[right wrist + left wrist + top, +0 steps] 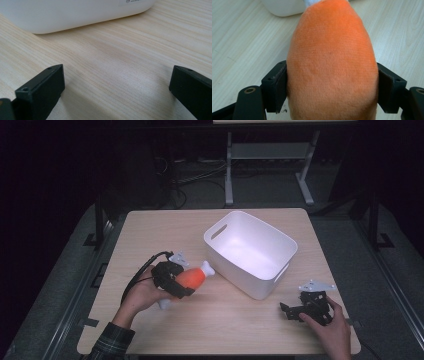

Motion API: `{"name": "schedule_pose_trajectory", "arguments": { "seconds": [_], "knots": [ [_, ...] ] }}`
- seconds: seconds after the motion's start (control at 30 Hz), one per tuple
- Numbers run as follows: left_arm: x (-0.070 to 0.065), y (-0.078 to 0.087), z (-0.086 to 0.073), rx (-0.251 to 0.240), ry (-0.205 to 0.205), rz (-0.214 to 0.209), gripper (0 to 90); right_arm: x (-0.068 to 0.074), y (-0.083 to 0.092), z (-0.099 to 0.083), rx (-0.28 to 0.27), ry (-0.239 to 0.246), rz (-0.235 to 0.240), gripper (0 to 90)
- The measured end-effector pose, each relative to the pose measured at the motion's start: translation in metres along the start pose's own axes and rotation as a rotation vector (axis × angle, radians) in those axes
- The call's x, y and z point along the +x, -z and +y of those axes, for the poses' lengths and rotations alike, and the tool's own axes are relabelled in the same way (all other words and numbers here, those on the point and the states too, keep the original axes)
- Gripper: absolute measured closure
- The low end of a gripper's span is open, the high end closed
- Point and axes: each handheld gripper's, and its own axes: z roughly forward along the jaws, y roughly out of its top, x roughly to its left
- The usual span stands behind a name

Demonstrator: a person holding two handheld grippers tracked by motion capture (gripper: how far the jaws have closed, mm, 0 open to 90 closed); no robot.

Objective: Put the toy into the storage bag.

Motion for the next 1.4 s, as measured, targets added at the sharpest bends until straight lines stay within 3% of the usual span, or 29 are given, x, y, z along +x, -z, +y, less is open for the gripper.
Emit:
{"name": "schedule_pose_trajectory", "arguments": {
  "seconds": [0.87,1.4],
  "knots": [
    [0.016,0.022,0.022,-0.031,0.003,0.010,23.4,0.000,0.000,0.000,0.000,0.001,-0.001,0.0],
    [0.022,0.037,0.036,-0.042,-0.015,0.013,23.4,0.000,0.000,0.000,0.000,0.001,0.001,0.0]
  ]
}}
